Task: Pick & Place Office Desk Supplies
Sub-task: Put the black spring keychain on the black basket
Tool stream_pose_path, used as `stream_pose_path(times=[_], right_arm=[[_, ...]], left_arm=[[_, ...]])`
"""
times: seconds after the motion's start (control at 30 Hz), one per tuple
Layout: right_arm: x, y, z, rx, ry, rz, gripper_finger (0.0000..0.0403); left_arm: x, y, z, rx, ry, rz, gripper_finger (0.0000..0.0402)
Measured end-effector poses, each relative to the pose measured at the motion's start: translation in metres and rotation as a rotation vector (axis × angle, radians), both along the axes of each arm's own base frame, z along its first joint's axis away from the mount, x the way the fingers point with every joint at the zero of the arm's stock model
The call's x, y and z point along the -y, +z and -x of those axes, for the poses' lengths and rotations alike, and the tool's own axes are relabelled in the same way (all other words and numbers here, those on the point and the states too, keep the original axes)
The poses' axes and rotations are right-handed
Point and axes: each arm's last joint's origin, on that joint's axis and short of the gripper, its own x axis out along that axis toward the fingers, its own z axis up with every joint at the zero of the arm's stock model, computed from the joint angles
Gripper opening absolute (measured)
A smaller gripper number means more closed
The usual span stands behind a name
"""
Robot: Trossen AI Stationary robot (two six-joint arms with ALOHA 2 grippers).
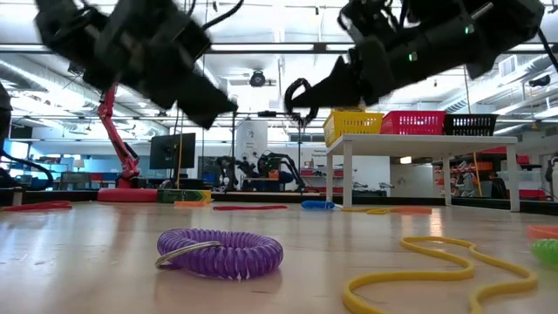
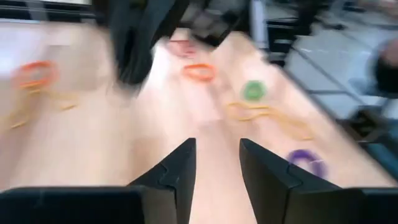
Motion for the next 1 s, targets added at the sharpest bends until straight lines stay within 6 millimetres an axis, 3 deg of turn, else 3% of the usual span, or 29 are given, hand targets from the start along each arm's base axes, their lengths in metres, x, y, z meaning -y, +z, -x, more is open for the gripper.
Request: stream_pose_path(times=[0.2,0.37,0.5,0.67,0.8,1.0], right_arm=[[0.003,0.034,0.024,0.039,-0.239,-0.062,0.0018],[0.014,0.080,0.058,0.079,-0.404,-0.065,0.0018],[0.034,0.125,0.087,0.092,-0.584,-0.038,0.0018],[0.075,0.169,0.122,0.044,-0.865,-0.054,0.0018],[0.109,0.177,0.142,-0.055,-1.094,-0.065,0.0018],[0.164,0.160,0.163,-0.205,-1.337,-0.174,0.0018]], left_arm=[[-0.014,-0.017,0.037,0.224,0.207,0.013,0.0103],[-0.022,-0.017,0.056,0.352,0.333,0.018,0.0081],[-0.022,-0.017,0.058,0.368,0.339,-0.013,0.0074],[-0.022,-0.018,0.058,0.368,0.337,-0.045,0.0073],[-0.022,-0.018,0.058,0.367,0.335,-0.051,0.0073],[-0.022,-0.018,0.058,0.368,0.335,-0.049,0.0073]])
